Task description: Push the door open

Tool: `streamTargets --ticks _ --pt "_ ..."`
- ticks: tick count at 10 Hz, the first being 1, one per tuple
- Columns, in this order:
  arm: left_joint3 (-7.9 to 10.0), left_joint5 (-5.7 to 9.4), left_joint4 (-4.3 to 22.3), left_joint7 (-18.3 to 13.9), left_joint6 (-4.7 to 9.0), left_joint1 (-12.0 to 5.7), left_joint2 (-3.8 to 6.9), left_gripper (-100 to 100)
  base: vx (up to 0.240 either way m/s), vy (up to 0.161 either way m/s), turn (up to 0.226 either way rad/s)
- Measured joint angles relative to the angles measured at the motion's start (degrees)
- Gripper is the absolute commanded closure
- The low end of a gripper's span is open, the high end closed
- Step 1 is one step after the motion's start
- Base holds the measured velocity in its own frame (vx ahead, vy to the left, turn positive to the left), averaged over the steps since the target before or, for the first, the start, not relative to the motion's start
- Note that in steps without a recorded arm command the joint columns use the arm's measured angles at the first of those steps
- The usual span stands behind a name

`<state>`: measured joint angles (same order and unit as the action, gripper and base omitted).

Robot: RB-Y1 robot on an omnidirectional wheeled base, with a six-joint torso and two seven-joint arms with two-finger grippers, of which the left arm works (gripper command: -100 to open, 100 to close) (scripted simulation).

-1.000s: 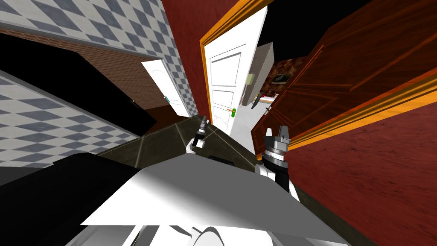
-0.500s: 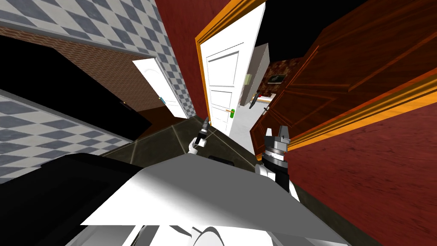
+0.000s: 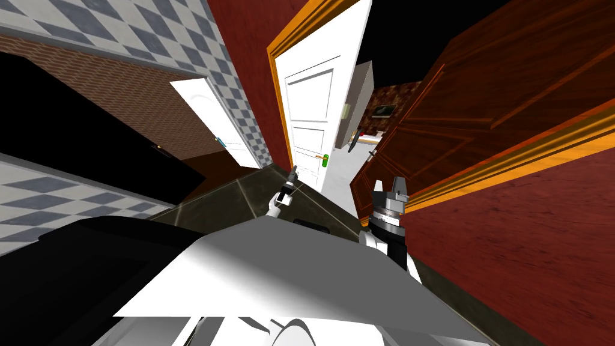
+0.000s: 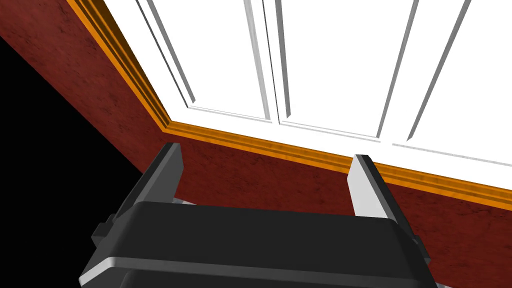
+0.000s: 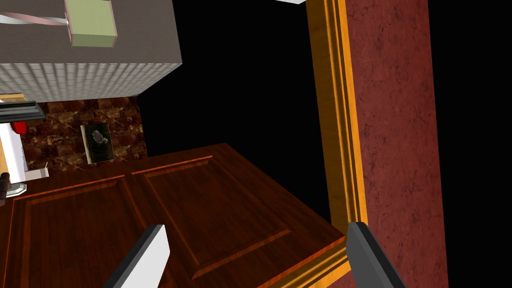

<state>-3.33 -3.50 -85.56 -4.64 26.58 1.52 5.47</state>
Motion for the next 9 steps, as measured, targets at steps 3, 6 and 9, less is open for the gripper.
streamTargets --ticks 3,6,9 --pt "-0.34 -0.05 4.4 -0.4 -0.35 -2.72 -0.12 -100 0.094 0.042 -0.073" --pt "-0.79 -0.13 7.9 -0.8 -1.35 -5.09 -0.25 -100 0.088 0.045 -0.081" --pt "-1.19 -0.24 12.0 -1.1 -1.45 -7.25 -0.69 -100 0.086 0.035 -0.071"
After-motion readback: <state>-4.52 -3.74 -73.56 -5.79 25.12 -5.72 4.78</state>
